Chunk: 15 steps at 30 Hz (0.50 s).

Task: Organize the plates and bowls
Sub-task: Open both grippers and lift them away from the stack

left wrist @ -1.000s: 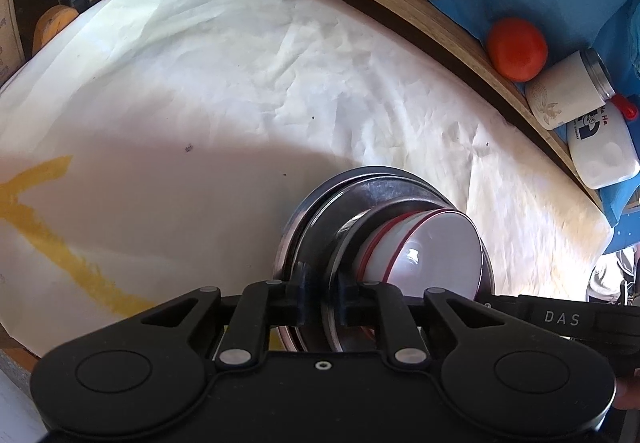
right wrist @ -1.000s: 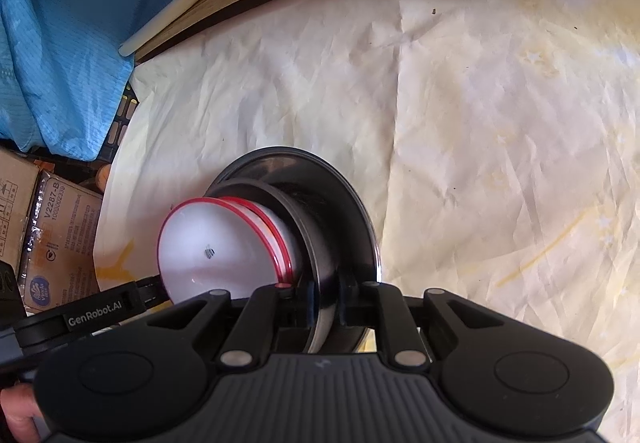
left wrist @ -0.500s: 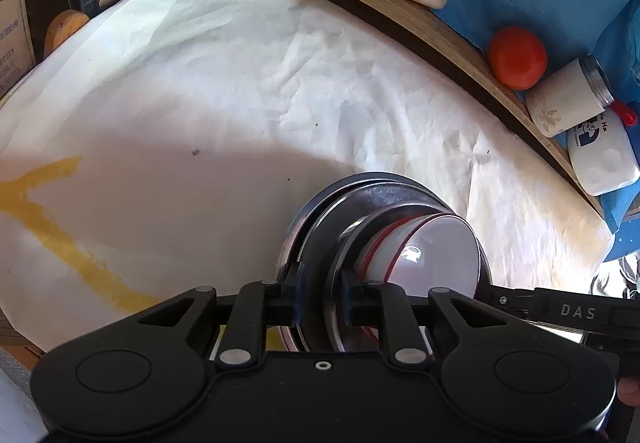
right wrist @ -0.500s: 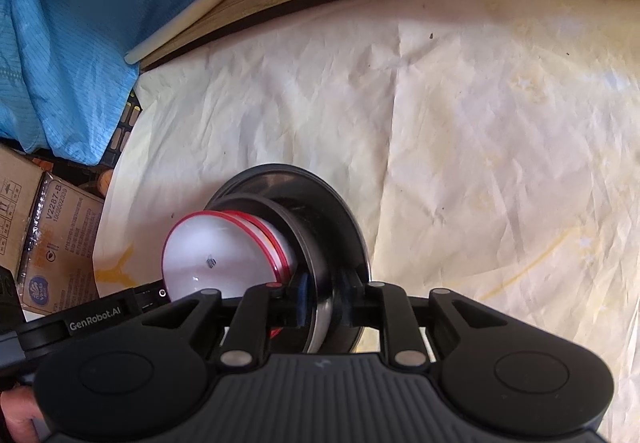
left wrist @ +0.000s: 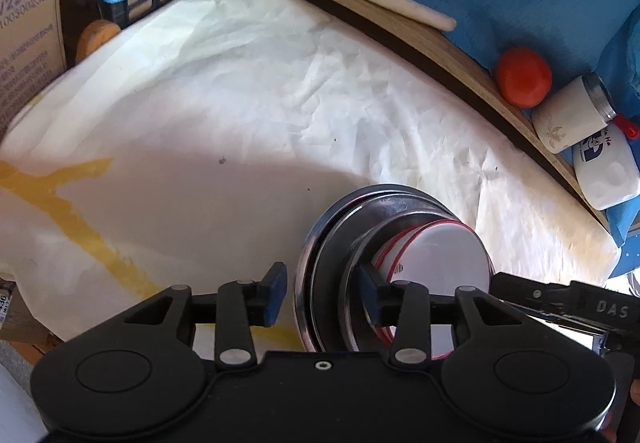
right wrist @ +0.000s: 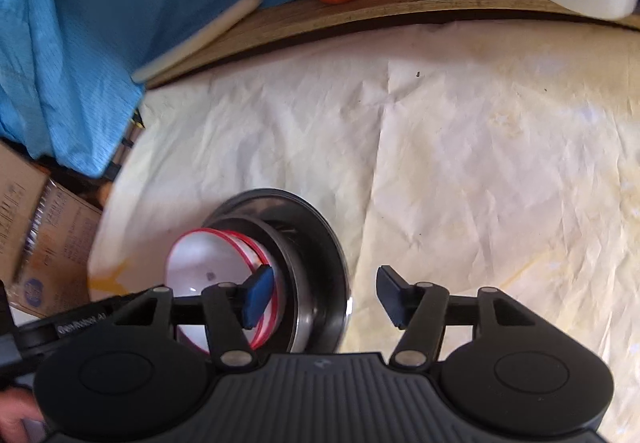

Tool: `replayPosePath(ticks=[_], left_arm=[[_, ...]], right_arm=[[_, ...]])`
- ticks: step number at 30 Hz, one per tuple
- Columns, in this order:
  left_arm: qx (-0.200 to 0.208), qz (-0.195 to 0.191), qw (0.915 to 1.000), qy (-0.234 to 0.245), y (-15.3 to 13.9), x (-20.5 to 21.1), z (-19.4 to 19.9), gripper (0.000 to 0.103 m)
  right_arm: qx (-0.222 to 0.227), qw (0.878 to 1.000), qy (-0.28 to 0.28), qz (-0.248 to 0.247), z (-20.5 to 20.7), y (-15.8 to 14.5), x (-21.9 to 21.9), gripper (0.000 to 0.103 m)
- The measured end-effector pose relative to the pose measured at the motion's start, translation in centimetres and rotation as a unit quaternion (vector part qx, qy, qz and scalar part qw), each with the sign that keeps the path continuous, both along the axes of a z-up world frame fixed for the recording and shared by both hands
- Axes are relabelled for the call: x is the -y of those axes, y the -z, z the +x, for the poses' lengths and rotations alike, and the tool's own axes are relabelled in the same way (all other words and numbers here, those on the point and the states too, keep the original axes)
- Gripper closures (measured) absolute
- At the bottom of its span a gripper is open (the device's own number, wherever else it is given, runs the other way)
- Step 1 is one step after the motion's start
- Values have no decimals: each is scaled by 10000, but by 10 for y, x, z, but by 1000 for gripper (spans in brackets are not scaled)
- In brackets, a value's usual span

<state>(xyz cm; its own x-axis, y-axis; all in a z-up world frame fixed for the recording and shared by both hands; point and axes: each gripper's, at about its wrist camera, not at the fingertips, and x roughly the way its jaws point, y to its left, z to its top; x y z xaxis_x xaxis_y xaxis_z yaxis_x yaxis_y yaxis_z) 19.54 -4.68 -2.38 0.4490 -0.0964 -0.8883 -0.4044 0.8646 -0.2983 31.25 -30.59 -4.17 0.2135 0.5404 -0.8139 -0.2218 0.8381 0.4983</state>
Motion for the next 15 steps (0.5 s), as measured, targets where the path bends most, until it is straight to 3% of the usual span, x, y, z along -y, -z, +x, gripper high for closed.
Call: replayPosePath(ticks=[2,7,9,15], left_arm=[[94,31,9999,-15,-3,1,-3,54],[312,184,9993,-39,-10,3,-12,47],[425,238,9988,-86,-13,2,-17,35],[867,425,9952,-184,-26,0,-29,14]], right_arm=[[51,9999,-10,159,-3,-2,2,26],[305,9994,-91,157,-13,-8,0,22],[424,9988,-99,217,-17,-11,1,19],[898,9952,-154,363,-26,-25,1,10]])
